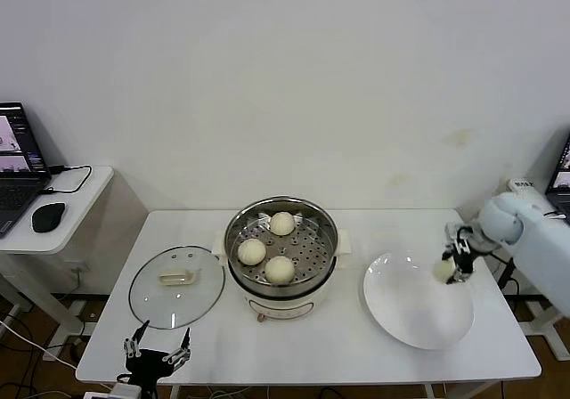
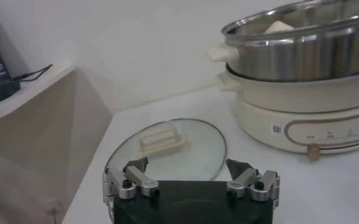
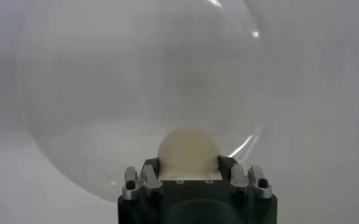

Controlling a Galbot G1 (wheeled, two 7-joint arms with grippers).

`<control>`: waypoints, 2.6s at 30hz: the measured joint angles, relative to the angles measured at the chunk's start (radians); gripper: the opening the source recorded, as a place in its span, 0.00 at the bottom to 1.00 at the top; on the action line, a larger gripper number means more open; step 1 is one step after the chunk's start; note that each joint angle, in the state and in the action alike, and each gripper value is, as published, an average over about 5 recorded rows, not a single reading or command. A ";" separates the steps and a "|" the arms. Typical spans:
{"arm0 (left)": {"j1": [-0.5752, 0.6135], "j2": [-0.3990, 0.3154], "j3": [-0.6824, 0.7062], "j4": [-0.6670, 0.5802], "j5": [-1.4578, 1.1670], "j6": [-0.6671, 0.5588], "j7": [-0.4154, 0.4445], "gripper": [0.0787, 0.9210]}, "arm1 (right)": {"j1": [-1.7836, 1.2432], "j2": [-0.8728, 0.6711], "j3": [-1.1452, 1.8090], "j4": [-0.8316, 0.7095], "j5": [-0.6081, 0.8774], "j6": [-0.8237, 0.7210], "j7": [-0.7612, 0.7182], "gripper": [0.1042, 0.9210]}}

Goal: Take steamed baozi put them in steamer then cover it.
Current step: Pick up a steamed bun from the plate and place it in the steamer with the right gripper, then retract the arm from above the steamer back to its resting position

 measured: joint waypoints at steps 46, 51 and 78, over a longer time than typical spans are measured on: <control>-0.016 0.007 -0.040 -0.070 -0.036 -0.014 -0.013 0.88 | 0.481 0.606 -0.546 -0.169 0.426 -0.171 -0.020 0.61; -0.024 0.004 -0.037 -0.063 -0.036 -0.012 -0.010 0.88 | 0.445 0.620 -0.533 -0.200 0.401 -0.169 -0.010 0.61; -0.037 -0.005 -0.023 -0.053 -0.030 -0.008 -0.002 0.88 | 0.405 0.518 -0.418 -0.130 0.406 -0.200 0.035 0.88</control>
